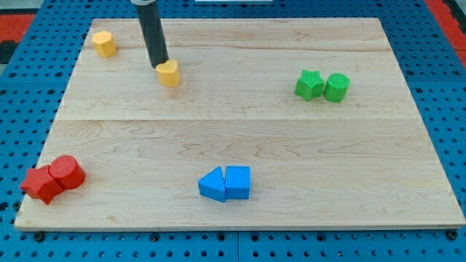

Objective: Move the yellow heart into the blue triangle

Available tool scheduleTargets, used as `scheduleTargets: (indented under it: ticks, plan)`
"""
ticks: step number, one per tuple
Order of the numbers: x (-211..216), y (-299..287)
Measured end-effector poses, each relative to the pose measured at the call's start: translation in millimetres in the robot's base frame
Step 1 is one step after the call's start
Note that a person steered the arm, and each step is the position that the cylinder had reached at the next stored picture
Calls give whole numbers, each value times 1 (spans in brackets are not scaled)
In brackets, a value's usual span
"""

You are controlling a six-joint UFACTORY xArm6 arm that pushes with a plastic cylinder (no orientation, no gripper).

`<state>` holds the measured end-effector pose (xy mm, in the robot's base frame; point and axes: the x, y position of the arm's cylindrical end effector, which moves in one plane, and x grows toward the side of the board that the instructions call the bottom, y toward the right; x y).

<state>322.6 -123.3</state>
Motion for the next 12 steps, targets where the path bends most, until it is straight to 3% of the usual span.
scheduleTargets:
  ticks: [1, 3, 5, 6, 7, 8, 9, 10, 11, 12]
  plan:
    - [21, -1]
    - [-20, -8]
    - [96, 10]
    - [95, 3]
    - [57, -12]
    - [65, 26]
    - [118, 30]
    - [120, 28]
    - [86, 37]
    - [138, 76]
